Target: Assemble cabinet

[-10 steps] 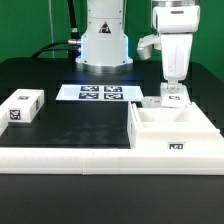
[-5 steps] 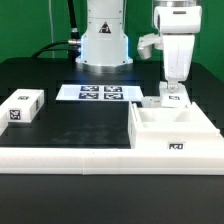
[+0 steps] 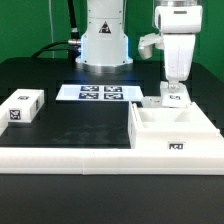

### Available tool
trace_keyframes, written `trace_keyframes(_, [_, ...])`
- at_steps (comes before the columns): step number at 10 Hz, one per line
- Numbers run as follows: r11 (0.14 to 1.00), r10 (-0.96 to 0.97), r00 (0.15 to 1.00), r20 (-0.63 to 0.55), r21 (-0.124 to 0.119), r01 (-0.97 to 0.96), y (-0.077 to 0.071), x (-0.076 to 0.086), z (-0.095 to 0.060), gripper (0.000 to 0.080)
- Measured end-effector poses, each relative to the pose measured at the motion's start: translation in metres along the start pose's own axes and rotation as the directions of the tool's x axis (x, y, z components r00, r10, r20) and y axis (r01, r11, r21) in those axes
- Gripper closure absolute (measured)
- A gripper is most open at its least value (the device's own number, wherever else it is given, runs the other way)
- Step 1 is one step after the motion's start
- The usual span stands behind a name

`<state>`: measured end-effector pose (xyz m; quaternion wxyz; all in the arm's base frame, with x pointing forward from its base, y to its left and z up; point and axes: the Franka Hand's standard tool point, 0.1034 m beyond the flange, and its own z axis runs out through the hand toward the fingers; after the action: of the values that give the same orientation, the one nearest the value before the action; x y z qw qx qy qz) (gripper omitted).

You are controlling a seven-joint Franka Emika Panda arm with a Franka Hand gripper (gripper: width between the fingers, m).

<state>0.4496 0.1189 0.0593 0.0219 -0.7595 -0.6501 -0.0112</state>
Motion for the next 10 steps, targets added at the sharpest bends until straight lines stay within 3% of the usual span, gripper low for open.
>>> trace_keyframes(6, [1.000, 0.004, 1.000, 0.001, 0.004, -0.004, 0.0009, -0.0020, 0.0010, 0.0729])
trace_keyframes(10, [0.999, 0.007, 1.000, 0.020, 0.032, -0.007, 0.0023, -0.0043, -0.0017, 0.0729])
